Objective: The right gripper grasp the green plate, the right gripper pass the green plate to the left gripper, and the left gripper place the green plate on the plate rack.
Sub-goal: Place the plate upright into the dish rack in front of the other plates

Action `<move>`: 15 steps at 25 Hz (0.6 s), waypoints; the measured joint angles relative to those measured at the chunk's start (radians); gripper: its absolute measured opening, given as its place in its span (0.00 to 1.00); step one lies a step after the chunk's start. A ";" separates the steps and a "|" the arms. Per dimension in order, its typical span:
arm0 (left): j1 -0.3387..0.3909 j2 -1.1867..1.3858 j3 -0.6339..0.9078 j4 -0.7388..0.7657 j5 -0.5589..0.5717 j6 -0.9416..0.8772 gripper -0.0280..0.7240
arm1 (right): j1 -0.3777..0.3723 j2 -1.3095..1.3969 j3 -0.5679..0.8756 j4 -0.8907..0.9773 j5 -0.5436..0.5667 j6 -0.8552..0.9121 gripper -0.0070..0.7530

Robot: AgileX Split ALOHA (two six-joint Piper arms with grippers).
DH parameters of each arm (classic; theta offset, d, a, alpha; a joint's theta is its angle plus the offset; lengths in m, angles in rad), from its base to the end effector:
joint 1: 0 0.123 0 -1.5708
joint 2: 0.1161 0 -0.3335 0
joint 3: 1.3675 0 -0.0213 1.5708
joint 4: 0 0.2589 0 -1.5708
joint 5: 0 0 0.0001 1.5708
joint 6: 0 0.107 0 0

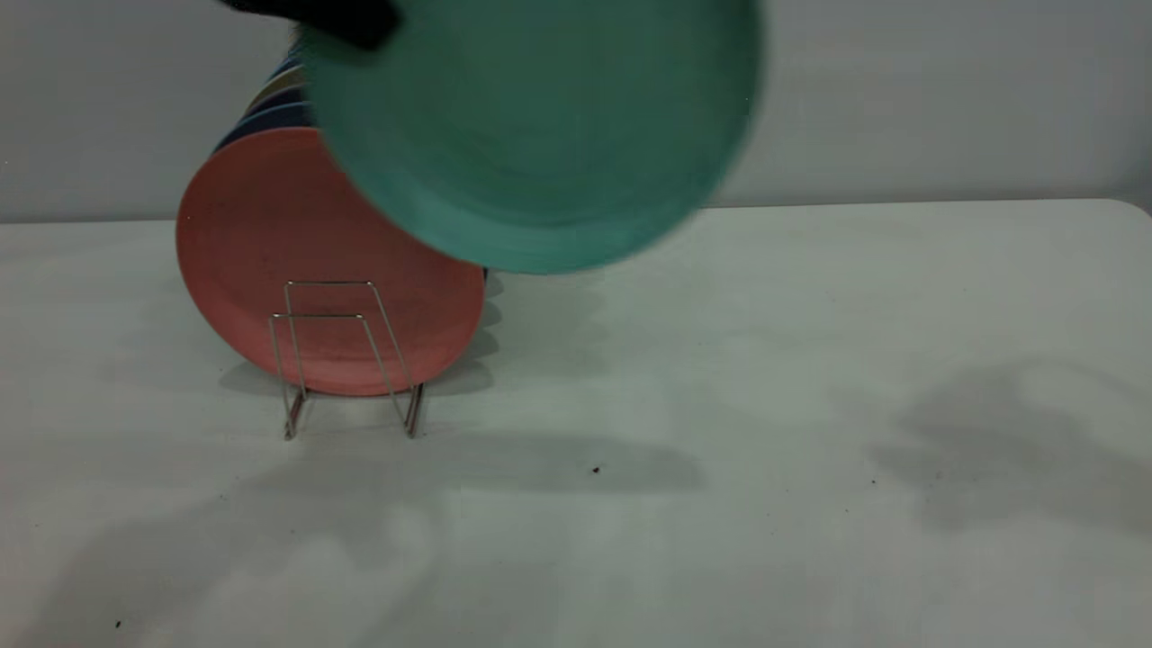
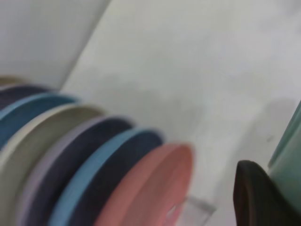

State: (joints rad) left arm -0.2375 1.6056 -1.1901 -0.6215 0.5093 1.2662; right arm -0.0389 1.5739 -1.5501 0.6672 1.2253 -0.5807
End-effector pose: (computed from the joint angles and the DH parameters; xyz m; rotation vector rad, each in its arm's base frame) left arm 0.3590 -0.1182 0.3191 1.1671 1.9691 -0.0920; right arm 0.3399 0.0491 0.4151 -0.5445 2.4214 0.6705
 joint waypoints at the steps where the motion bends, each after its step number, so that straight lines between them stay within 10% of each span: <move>1: 0.023 -0.013 0.000 0.016 0.000 0.007 0.13 | 0.000 -0.023 0.000 -0.032 0.001 0.017 0.60; 7: 0.194 -0.046 0.000 0.085 0.030 0.231 0.13 | 0.000 -0.218 0.122 -0.093 0.003 0.082 0.60; 15: 0.214 -0.046 0.000 0.087 -0.042 0.619 0.13 | 0.000 -0.518 0.566 -0.139 0.008 0.084 0.60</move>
State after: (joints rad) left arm -0.0233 1.5601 -1.1901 -0.5345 0.4668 1.8855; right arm -0.0389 1.0557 -0.9837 0.5277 1.2331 -0.4963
